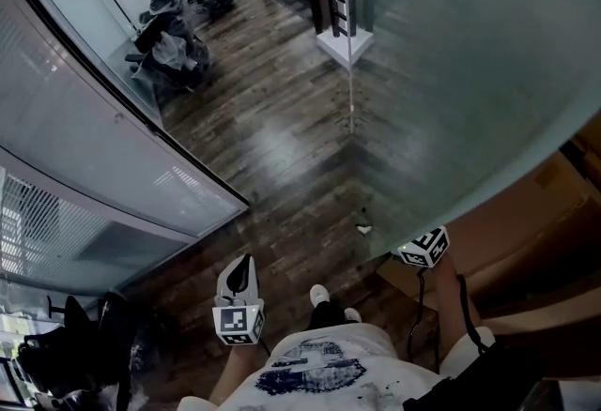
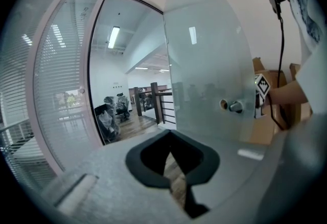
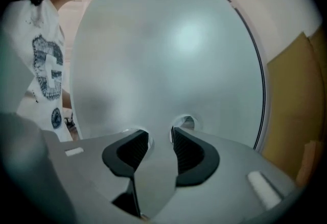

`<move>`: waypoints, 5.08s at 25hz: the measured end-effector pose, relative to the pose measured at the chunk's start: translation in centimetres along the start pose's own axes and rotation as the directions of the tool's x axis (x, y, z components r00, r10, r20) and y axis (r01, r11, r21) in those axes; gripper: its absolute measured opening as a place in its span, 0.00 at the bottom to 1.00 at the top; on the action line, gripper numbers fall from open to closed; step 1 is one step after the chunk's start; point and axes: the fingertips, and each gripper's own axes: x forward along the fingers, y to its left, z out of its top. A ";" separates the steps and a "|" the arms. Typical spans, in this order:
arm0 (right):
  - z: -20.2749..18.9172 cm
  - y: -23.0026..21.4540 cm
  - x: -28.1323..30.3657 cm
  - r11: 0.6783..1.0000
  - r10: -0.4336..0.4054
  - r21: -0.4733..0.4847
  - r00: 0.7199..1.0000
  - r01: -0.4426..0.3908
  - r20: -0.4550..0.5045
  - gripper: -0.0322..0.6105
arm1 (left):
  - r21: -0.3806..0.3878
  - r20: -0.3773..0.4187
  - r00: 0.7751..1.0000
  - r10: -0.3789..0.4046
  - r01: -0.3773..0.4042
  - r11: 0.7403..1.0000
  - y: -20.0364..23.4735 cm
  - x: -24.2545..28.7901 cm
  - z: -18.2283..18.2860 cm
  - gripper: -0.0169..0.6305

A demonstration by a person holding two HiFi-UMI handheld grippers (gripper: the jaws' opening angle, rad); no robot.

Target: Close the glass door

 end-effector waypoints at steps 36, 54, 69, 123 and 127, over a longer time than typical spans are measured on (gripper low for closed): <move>1.2 2.3 8.2 0.992 0.023 -0.120 0.994 -0.036 -0.103 0.26 | -0.093 0.046 0.998 0.042 -0.038 0.995 4.3 1.2 -0.7 0.03; 3.6 3.7 15.5 0.991 -0.011 -0.132 0.995 -0.003 -0.102 0.26 | -0.129 0.056 0.995 0.081 -0.073 0.989 9.5 0.4 -1.4 0.03; 5.4 4.0 22.8 0.991 -0.051 -0.128 0.995 0.040 -0.085 0.26 | -0.152 0.075 0.991 0.114 -0.101 0.983 15.2 0.7 -2.3 0.03; 12.3 0.7 46.1 0.981 -0.144 -0.135 0.989 0.139 -0.034 0.26 | -0.243 -0.037 0.898 0.439 -0.435 0.867 28.3 0.1 -3.7 0.03; 13.1 0.6 47.5 0.980 -0.155 -0.127 0.988 0.151 -0.023 0.26 | -0.244 -0.050 0.886 0.462 -0.459 0.854 28.8 0.2 -3.9 0.03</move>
